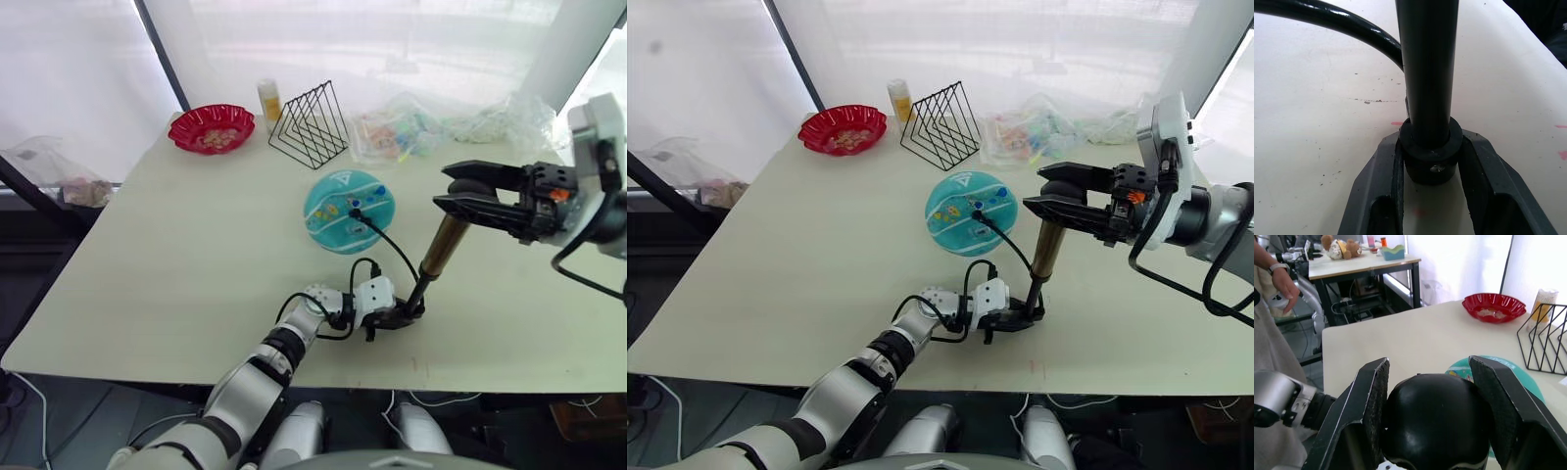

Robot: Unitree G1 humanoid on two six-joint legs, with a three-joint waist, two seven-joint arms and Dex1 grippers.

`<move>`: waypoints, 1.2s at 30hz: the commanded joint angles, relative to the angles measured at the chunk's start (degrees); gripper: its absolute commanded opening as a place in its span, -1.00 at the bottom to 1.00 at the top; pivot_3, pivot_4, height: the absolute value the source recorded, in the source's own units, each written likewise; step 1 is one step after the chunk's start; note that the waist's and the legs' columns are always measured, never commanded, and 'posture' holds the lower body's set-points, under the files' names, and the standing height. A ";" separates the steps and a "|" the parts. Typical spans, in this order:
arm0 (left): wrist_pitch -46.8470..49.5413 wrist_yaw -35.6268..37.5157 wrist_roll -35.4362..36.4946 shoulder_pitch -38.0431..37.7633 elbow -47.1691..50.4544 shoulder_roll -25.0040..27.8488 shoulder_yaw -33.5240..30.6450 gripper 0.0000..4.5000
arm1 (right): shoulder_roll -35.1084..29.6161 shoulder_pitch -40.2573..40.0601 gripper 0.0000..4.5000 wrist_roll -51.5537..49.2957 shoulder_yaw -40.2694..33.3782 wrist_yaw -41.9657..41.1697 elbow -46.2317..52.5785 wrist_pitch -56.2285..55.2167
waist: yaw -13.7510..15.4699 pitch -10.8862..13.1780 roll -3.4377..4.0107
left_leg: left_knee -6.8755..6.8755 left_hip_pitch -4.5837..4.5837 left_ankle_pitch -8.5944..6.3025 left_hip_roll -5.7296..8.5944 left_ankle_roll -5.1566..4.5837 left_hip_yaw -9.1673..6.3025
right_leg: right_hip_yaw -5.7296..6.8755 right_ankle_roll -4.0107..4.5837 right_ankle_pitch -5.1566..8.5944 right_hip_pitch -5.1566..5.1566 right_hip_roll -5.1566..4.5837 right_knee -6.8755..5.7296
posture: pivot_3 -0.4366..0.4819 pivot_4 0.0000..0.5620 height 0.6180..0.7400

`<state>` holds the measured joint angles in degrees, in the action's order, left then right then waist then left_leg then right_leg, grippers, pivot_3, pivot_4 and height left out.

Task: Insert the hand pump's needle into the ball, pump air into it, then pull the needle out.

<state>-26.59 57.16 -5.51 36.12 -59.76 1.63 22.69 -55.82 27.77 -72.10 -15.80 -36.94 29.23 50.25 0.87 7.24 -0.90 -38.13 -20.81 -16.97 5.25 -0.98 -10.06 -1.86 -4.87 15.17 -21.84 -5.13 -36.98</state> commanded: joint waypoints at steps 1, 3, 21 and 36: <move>2.86 -0.77 -5.12 -3.06 -7.38 2.08 2.42 -0.51 | 0.23 -2.71 -0.07 3.02 -3.30 1.09 1.87 -2.21 | 0.03 -0.01 -0.09 | 0.00 -0.01 0.00 0.01 0.00 0.01 | 0.00 0.00 0.00 0.00 -0.02 0.00 | -0.05 -0.47 1.00; 2.12 -0.99 -5.43 -3.01 -7.29 2.03 2.70 -0.51 | 2.02 -9.36 -0.07 8.79 2.35 2.90 1.86 -1.85 | 0.01 -0.11 -0.22 | 0.00 0.03 -0.01 0.01 -0.02 -0.03 | 0.05 -0.01 0.00 0.03 0.00 0.01 | -0.05 -0.47 1.00; 1.31 -2.25 -5.43 -2.72 -7.93 1.85 1.88 -0.51 | 17.09 -25.96 -0.07 36.00 15.48 -1.70 -5.72 -28.43 | -0.14 -1.21 -0.67 | 0.65 1.40 -0.04 0.01 -0.03 -0.14 | 0.04 -0.38 0.26 1.16 0.12 0.35 | -0.05 -0.47 1.00; 1.29 -1.73 -5.59 -3.05 -8.24 1.92 1.86 -0.51 | -2.52 2.89 -0.07 2.07 -6.80 -2.21 -4.68 -4.86 | 0.09 0.32 0.21 | 0.43 0.19 0.04 0.18 -0.11 -0.11 | -0.04 -0.15 0.00 0.09 -0.09 0.32 | -0.05 -0.47 1.00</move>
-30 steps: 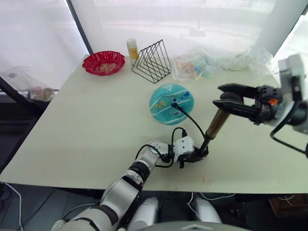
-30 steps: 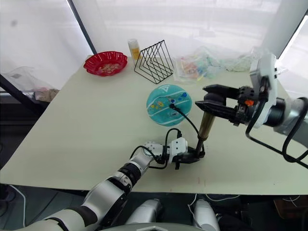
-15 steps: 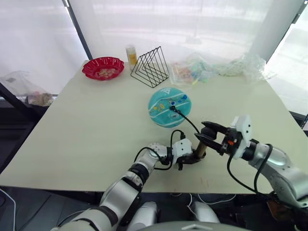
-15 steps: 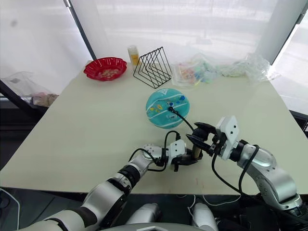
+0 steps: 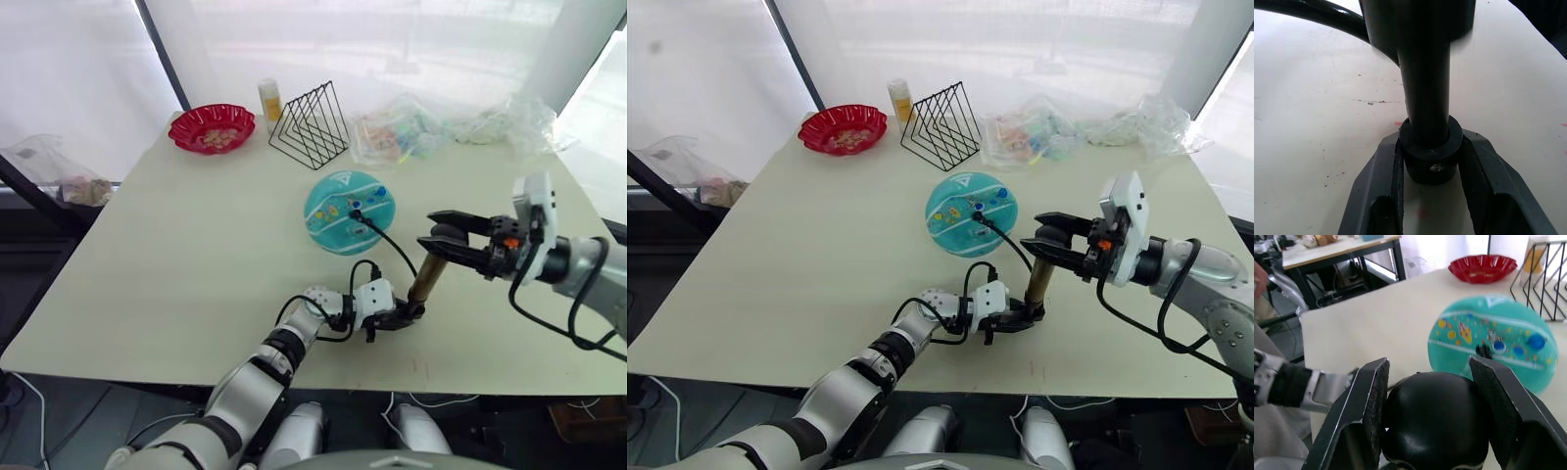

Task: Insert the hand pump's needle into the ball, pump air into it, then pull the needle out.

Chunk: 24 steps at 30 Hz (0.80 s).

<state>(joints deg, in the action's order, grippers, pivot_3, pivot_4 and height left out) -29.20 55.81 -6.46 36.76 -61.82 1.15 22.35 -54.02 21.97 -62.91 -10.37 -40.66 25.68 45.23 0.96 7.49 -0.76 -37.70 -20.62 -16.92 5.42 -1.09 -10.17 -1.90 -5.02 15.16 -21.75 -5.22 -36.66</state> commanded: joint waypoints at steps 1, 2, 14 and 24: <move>4.00 -0.09 -4.47 -3.72 -6.19 2.34 2.09 -0.51 | -5.61 10.80 -0.07 -10.62 -13.04 2.30 -2.20 1.86 | 0.01 0.21 0.14 | -0.02 -0.08 0.02 0.01 -0.02 0.01 | 0.00 0.01 -0.04 -0.08 -0.02 0.00 | -0.05 -0.47 1.00; 3.91 -0.02 -4.51 -3.71 -6.21 2.34 2.07 -0.51 | -6.60 12.32 -0.07 -13.09 -13.40 2.88 -2.95 3.33 | 0.03 0.28 0.08 | -0.03 -0.15 0.04 0.02 -0.05 0.01 | 0.00 0.02 -0.08 -0.13 -0.03 0.00 | -0.05 -0.47 1.00; 3.72 -0.66 -4.72 -3.45 -6.18 2.33 1.89 -0.51 | -4.77 2.60 -0.07 -6.13 -9.72 3.16 2.21 4.33 | 0.10 0.29 -0.37 | -0.51 -1.31 0.21 0.23 0.24 -0.11 | 0.18 -0.03 -0.16 -1.07 -0.55 -0.15 | -0.05 -0.47 1.00; 5.45 1.77 -3.80 -3.59 -6.27 2.18 1.61 -0.51 | 5.42 -16.01 -0.07 14.75 2.99 -0.40 3.28 -9.83 | -0.39 -0.39 -0.81 | -0.28 -0.03 0.01 0.15 -0.08 -0.17 | 0.14 -0.11 -0.21 0.02 -0.02 -0.03 | -0.05 -0.47 1.00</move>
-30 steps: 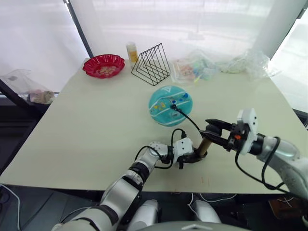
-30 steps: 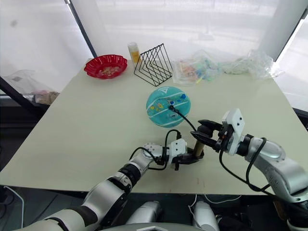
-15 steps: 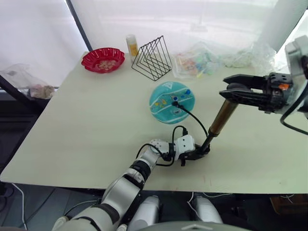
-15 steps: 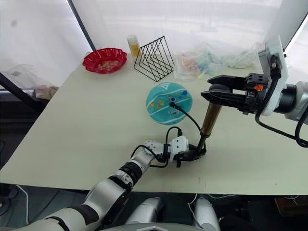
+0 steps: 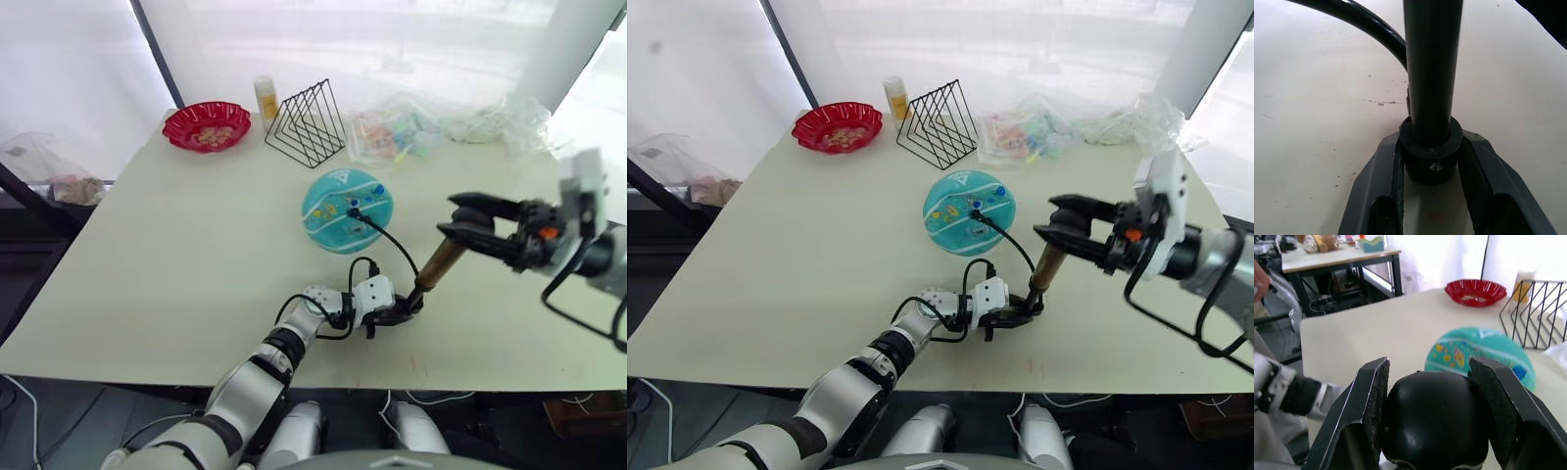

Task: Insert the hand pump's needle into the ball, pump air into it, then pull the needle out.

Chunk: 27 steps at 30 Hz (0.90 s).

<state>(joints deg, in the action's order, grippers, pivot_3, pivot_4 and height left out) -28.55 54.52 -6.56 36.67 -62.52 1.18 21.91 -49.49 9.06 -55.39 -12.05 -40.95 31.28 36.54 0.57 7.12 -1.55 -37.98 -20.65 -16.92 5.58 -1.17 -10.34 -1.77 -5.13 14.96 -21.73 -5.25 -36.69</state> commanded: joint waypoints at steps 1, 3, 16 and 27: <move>5.08 3.25 -3.53 -3.51 -5.56 2.07 1.92 -0.51 | 1.32 -4.05 -0.07 9.41 6.36 -0.53 -2.94 -2.18 | 0.01 -0.04 -0.01 | 0.02 0.02 0.00 -0.01 0.00 0.00 | 0.00 0.00 0.00 0.00 0.02 0.00 | -0.05 -0.47 1.00; 4.73 2.90 -3.70 -3.54 -5.48 2.09 1.89 -0.51 | 3.20 -5.59 -0.07 12.70 9.20 -0.54 -4.92 -3.94 | 0.02 -0.07 0.00 | 0.03 0.03 0.00 -0.02 0.00 -0.01 | 0.00 0.01 0.00 0.00 0.05 0.00 | -0.05 -0.47 1.00; 4.36 1.83 -4.46 -3.27 -5.55 2.21 2.17 -0.51 | 9.38 -3.77 -0.07 16.04 7.99 -3.15 -8.38 -12.93 | 0.03 -0.32 0.00 | 0.07 0.13 0.01 -0.08 0.02 -0.04 | 0.00 0.05 0.01 0.06 0.14 0.01 | -0.05 -0.47 1.00; 4.20 1.77 -4.93 -3.63 -5.65 2.05 2.36 -0.51 | -4.34 14.68 -0.07 -7.83 -7.83 -0.22 -4.07 5.69 | 0.31 0.63 0.79 | -0.04 -0.23 0.01 0.05 0.00 0.00 | -0.05 0.04 -0.02 -0.14 -0.06 -0.03 | -0.05 -0.47 1.00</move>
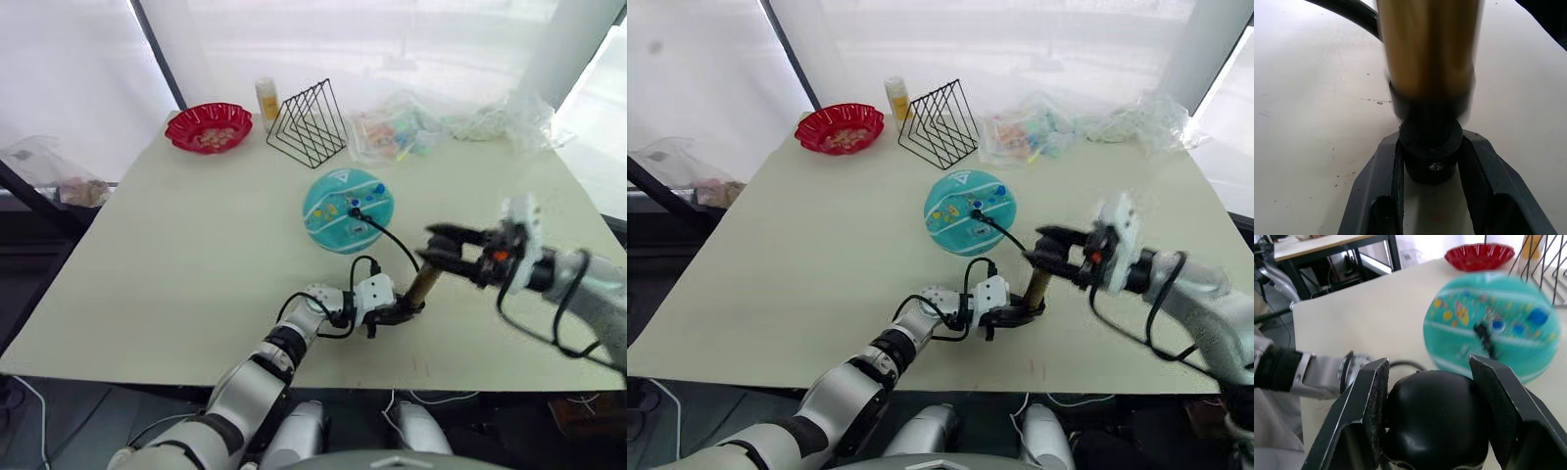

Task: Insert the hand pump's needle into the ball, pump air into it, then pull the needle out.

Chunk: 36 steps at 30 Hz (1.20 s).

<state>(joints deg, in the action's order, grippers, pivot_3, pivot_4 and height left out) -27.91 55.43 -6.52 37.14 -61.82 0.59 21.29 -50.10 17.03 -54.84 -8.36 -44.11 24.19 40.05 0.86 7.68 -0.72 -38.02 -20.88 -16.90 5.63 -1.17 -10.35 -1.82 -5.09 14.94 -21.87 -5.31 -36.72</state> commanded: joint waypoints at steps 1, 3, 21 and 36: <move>3.56 0.94 -5.00 -4.12 -6.33 2.66 2.93 -0.51 | -4.51 7.48 -0.07 -9.73 -12.16 3.39 2.91 3.39 | 0.06 0.09 -0.06 | 0.00 -0.02 0.00 -0.01 0.00 -0.05 | 0.05 0.01 0.01 0.00 0.01 0.00 | -0.05 -0.47 1.00; 3.59 1.03 -5.01 -4.08 -6.33 2.67 2.87 -0.51 | -5.88 9.02 -0.07 -12.26 -13.52 4.49 2.72 5.43 | 0.09 0.13 -0.14 | 0.04 -0.10 0.00 -0.01 0.00 -0.15 | 0.14 0.03 0.01 -0.03 -0.01 0.06 | -0.05 -0.47 1.00; 3.00 1.56 -5.21 -3.79 -6.43 2.75 3.02 -0.51 | -9.59 6.13 -0.07 -12.47 -11.38 5.77 5.57 9.78 | 0.00 -0.03 -0.32 | -0.25 -0.89 0.15 0.05 0.25 -0.14 | 0.21 0.01 -0.02 -0.75 -0.16 -0.08 | -0.05 -0.47 1.00; 2.47 0.83 -5.59 -3.52 -6.71 2.69 2.87 -0.51 | 6.50 -13.06 -0.07 16.45 7.04 4.93 -0.88 -10.88 | -0.23 -0.76 -0.82 | -0.02 0.20 -0.01 0.01 0.01 -0.11 | 0.20 0.00 0.02 0.09 0.02 -0.02 | -0.05 -0.47 1.00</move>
<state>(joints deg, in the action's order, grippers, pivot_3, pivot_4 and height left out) -28.47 55.14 -7.31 36.89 -62.89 0.99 21.24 -44.58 7.06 -45.12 -3.78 -39.93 28.22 31.71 0.63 6.92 -1.54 -38.04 -20.68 -16.91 5.63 -1.15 -10.46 -1.62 -5.09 14.96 -21.79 -5.29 -36.74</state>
